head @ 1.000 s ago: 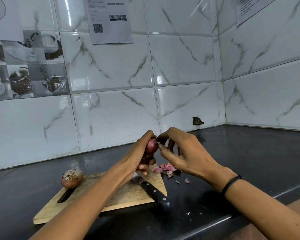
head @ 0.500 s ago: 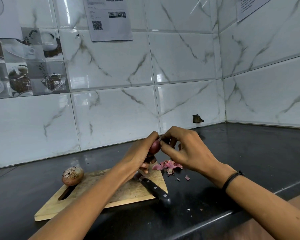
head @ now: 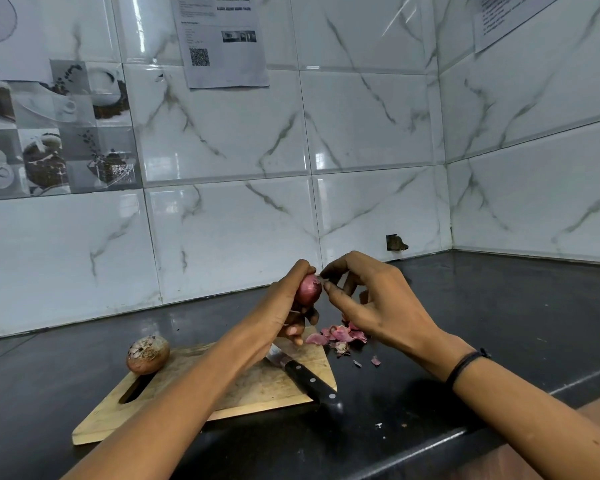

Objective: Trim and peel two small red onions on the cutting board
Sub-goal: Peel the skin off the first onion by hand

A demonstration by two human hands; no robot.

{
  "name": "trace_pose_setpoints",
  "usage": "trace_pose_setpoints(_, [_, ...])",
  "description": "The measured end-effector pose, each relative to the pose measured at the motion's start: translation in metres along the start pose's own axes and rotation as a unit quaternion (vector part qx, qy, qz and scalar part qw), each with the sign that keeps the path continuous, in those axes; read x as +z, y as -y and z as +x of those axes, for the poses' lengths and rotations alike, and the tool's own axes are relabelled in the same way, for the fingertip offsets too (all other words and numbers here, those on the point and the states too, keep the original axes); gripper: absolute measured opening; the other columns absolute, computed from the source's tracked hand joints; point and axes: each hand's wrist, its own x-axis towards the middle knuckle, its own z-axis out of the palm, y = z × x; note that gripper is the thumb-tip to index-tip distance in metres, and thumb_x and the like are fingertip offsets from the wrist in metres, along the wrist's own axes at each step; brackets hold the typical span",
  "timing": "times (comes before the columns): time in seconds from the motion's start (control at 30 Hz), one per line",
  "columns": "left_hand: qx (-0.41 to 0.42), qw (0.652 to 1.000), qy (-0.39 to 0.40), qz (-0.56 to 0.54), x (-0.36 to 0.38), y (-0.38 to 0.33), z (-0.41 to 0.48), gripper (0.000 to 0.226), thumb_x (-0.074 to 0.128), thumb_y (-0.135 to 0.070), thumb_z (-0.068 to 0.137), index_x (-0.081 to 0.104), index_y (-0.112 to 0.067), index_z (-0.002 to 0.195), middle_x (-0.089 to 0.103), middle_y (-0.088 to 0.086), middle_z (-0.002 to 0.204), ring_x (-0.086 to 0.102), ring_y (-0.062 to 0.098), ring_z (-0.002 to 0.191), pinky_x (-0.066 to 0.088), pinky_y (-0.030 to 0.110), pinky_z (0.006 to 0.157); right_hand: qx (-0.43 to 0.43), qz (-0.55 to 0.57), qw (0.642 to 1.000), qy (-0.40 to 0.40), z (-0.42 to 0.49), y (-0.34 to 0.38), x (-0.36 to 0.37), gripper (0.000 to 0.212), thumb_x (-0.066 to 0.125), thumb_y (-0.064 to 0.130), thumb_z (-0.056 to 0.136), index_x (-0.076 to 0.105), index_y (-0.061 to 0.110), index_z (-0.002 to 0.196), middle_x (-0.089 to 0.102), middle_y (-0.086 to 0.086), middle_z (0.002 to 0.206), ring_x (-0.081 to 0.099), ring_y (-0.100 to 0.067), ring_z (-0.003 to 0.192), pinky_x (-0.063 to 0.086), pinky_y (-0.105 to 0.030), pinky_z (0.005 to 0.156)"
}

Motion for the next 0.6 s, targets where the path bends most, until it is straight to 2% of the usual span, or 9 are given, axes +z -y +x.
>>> trace_pose_setpoints(0.1, [0.000, 1.000, 0.002, 0.004, -0.0011, 0.0011, 0.0009, 0.046, 0.042, -0.056, 0.095, 0.057, -0.013, 0.089, 0.062, 0.007, 0.063, 0.033, 0.013, 0.038, 0.043, 0.027, 0.050, -0.031, -0.008, 0.999, 0.002, 0.0000, -0.0008, -0.0003, 0.014, 0.067, 0.031, 0.097, 0.071, 0.021, 0.106, 0.068, 0.014, 0.096, 0.065, -0.005, 0.082, 0.046, -0.012, 0.067])
trace_pose_setpoints(0.23, [0.002, 1.000, 0.001, 0.029, -0.0005, 0.0032, 0.0016, 0.046, 0.042, -0.057, 0.095, 0.056, -0.014, 0.085, 0.061, 0.006, 0.064, 0.032, 0.013, 0.040, 0.043, 0.027, 0.050, -0.060, -0.044, 0.997, 0.010, 0.0001, -0.0033, 0.0016, 0.022, 0.061, 0.039, 0.098, 0.073, 0.022, 0.106, 0.066, 0.014, 0.095, 0.064, -0.007, 0.079, 0.055, -0.034, 0.067])
trace_pose_setpoints(0.33, [-0.008, 0.999, 0.001, 0.044, 0.0004, 0.0046, 0.0020, 0.046, 0.043, -0.057, 0.094, 0.058, -0.015, 0.089, 0.062, 0.005, 0.063, 0.033, 0.012, 0.040, 0.045, 0.025, 0.048, -0.059, -0.068, 0.996, 0.029, 0.0003, -0.0037, 0.0043, 0.026, 0.053, 0.038, 0.097, 0.068, 0.018, 0.102, 0.062, 0.010, 0.092, 0.061, -0.010, 0.075, 0.053, -0.038, 0.066])
trace_pose_setpoints(0.47, [-0.013, 0.999, 0.019, 0.030, 0.0008, 0.0034, 0.0043, 0.044, 0.045, -0.057, 0.092, 0.055, -0.014, 0.087, 0.061, 0.006, 0.062, 0.032, 0.012, 0.039, 0.045, 0.025, 0.048, -0.008, -0.019, 0.999, 0.029, 0.0006, -0.0010, 0.0052, 0.018, 0.057, 0.032, 0.100, 0.063, 0.015, 0.097, 0.063, 0.005, 0.087, 0.059, -0.012, 0.079, 0.049, -0.029, 0.067])
trace_pose_setpoints(0.6, [0.003, 0.999, 0.033, 0.003, 0.0024, 0.0005, 0.0066, 0.043, 0.045, -0.054, 0.093, 0.053, -0.014, 0.082, 0.061, 0.010, 0.062, 0.031, 0.013, 0.038, 0.045, 0.026, 0.049, 0.077, 0.082, 0.994, 0.012, 0.0002, 0.0026, 0.0018, 0.015, 0.057, 0.034, 0.101, 0.064, 0.022, 0.095, 0.066, 0.006, 0.085, 0.064, -0.010, 0.077, 0.056, -0.038, 0.071])
